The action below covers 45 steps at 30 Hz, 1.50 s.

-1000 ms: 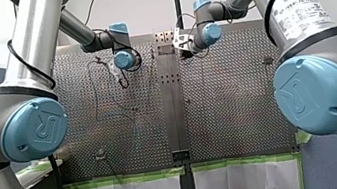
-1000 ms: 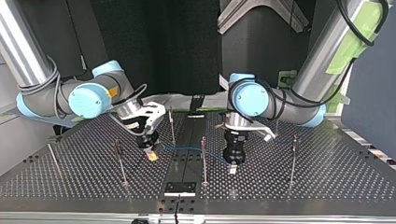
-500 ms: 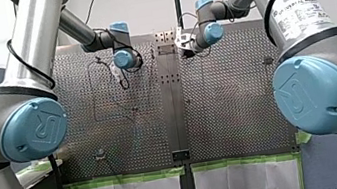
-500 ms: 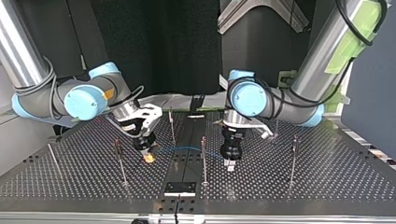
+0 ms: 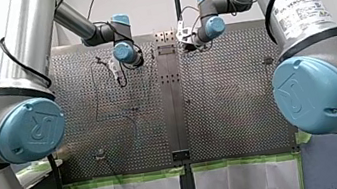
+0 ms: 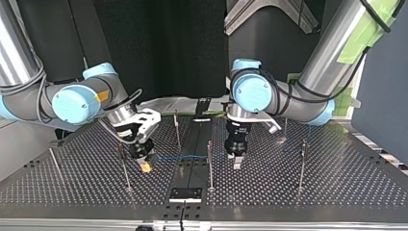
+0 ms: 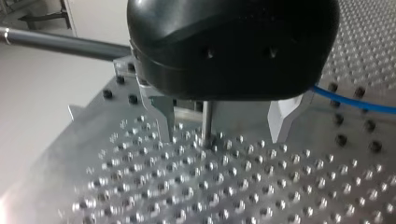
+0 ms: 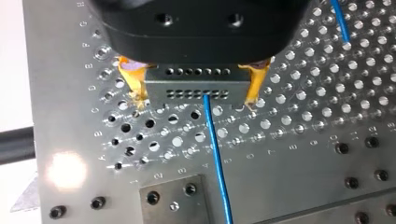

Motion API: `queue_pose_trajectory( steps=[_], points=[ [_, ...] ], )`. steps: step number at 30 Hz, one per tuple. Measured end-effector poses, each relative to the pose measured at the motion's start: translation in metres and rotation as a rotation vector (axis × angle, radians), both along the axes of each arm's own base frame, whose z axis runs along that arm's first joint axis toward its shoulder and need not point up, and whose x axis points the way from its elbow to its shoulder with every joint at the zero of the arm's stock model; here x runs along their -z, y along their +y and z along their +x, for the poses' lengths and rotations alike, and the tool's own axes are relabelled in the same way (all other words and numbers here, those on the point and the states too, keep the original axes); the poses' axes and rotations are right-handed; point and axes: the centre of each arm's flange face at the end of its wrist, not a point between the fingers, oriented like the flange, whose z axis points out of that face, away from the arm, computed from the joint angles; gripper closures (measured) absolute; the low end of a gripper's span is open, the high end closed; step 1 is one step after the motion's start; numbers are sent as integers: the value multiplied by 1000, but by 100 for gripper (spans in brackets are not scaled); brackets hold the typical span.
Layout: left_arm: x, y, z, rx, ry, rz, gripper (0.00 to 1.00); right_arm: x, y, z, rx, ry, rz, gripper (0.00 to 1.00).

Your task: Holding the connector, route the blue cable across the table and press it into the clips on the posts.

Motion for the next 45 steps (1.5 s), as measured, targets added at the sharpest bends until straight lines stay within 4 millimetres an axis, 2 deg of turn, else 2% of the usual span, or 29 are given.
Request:
queue_pose_trajectory(
  steps=[7,14,27,34,40,45],
  points=[
    [-1,-12,-32,49,57,23,0,-3,-2,-4,7,-1,-1,100],
    [2,-25,-51,81,108,47,0,-3,-2,-7,9,6,4,100],
    [-20,-40,-81,70,94,61,0,-5,-1,-12,15,13,15,100],
    [-42,-62,-103,109,34,41,0,-14,0,-16,20,9,7,100],
    [-61,-83,-111,114,-27,8,0,-20,2,-19,23,6,1,100],
    [-63,-107,-116,137,-27,11,0,-22,5,-21,23,12,8,100]
  ],
)
